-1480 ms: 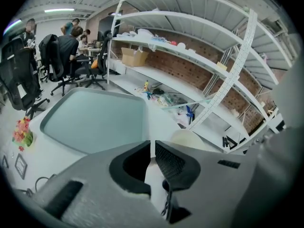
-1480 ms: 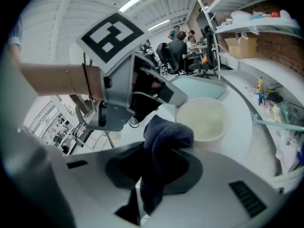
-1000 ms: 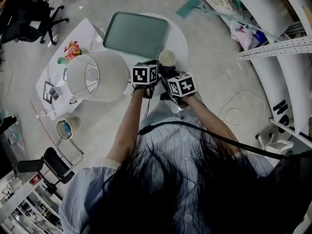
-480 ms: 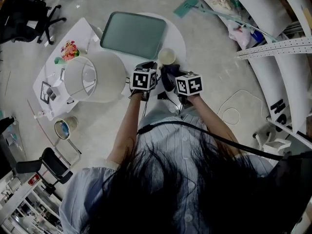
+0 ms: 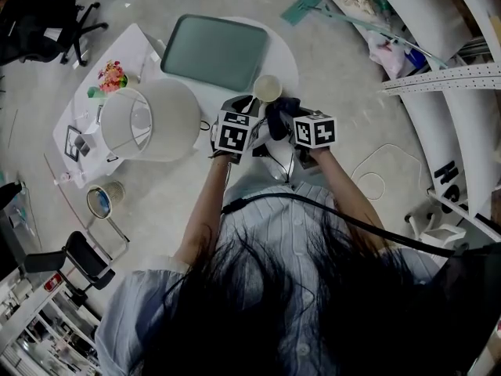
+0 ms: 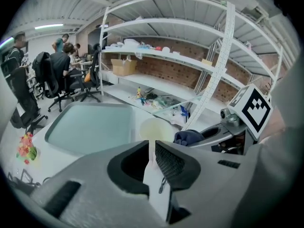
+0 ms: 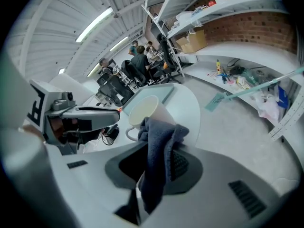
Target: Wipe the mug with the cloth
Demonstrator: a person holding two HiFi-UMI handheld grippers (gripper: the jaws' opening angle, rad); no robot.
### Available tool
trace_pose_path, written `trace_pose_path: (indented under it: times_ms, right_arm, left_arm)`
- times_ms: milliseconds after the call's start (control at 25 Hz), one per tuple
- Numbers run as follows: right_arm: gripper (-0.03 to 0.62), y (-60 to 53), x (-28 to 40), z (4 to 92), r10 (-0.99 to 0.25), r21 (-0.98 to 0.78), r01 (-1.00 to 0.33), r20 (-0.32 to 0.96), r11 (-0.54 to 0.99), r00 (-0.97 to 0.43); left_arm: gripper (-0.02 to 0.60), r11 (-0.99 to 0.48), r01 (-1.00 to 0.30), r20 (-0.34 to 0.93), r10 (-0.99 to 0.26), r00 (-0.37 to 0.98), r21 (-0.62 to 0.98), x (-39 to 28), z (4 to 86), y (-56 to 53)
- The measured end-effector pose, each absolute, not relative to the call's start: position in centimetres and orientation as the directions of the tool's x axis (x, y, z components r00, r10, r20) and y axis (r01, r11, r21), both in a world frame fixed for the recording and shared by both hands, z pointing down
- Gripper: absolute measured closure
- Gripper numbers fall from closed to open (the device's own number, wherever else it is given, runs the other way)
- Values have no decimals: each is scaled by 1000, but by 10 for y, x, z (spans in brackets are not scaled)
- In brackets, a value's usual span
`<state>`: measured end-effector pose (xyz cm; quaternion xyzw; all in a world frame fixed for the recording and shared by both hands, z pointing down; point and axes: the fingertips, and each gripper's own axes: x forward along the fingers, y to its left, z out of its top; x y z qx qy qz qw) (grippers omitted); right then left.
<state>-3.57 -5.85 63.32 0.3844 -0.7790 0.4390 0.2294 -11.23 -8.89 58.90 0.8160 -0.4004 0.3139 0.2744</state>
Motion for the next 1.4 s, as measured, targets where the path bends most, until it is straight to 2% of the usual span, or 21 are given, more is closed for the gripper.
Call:
trace_pose_path:
  times_ms: [160, 320, 600, 1400]
  right_arm:
    - [508, -64, -28, 634, -403, -496, -804, 697, 326, -594]
    - [508, -69, -23, 634, -395, -482, -802, 700, 354, -595]
    - [508, -75, -19, 635, -359, -428, -784, 717, 449, -597]
    - [508, -101, -11, 640, -260, -387, -700, 733, 600, -629]
  left_arm:
    - [538, -651, -750, 729, -457, 510, 117, -88, 585, -87]
    - [538, -782, -622, 780, -407, 476, -29, -70, 590, -85]
    - [538, -857, -507, 841, -342, 420, -96, -48, 607, -82]
    - [538, -807, -583, 882, -336, 330, -90, -32, 622, -92]
